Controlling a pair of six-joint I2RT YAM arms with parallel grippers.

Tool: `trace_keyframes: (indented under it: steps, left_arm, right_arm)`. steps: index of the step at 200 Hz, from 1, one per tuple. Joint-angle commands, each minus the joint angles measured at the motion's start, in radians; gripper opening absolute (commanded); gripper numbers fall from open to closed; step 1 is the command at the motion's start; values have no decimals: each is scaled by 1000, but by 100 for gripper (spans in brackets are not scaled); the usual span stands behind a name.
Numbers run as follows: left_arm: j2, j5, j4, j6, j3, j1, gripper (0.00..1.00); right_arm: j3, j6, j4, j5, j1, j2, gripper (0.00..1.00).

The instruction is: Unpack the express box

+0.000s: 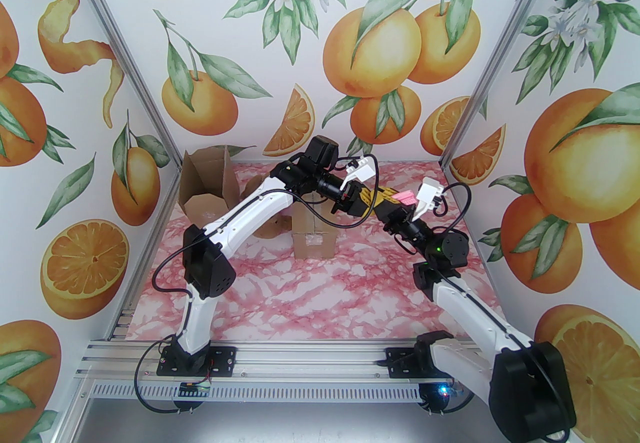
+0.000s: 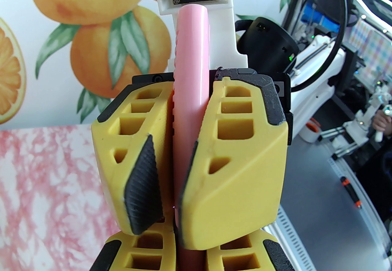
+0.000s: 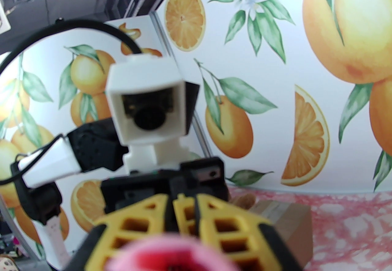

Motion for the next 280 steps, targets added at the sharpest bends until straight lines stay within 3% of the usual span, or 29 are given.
trace_keyframes:
  steps: [1,30,48,56,77,99,139,170,198,221,250,280]
  left_arm:
    - [-17,11,-61,35,45,2,0]
    - [-7,7,-95,40,63,7,10]
    - [-12,-33,-102,47,63,7,28]
    - [-17,-72,-104,52,60,7,41]
    - [-47,-193,-94,70,35,11,58]
    - [-125,-347,22,47,-75,24,73]
    - [-270,-587,182,-24,-265,89,77]
    - [-336,-776,194,-128,-367,173,79]
    - [-282,-783,152,-274,-365,290,79]
    - [-221,-783,97,-320,-345,330,79]
    - [-211,-751,153,-383,-427,351,79]
    - [-195,-692,170,-395,-490,356,79]
  right_arm:
    - [20,-46,-1,25,4,-33,16]
    - [23,-71,-34,35,16,-41,10]
    - [17,-74,-32,54,18,-46,9]
    - [12,-75,-26,63,18,-48,8]
    - [2,-89,-38,101,18,-63,8]
    - [-5,-128,-105,157,20,-82,7]
    - [-13,-229,-319,384,34,-115,7]
    - [84,-379,-582,639,143,-75,7]
    - [168,-369,-691,879,200,28,6]
    - [268,-367,-806,1033,232,142,7]
    - [440,-463,-914,1111,279,359,8]
    - [605,-475,-964,1088,285,584,7]
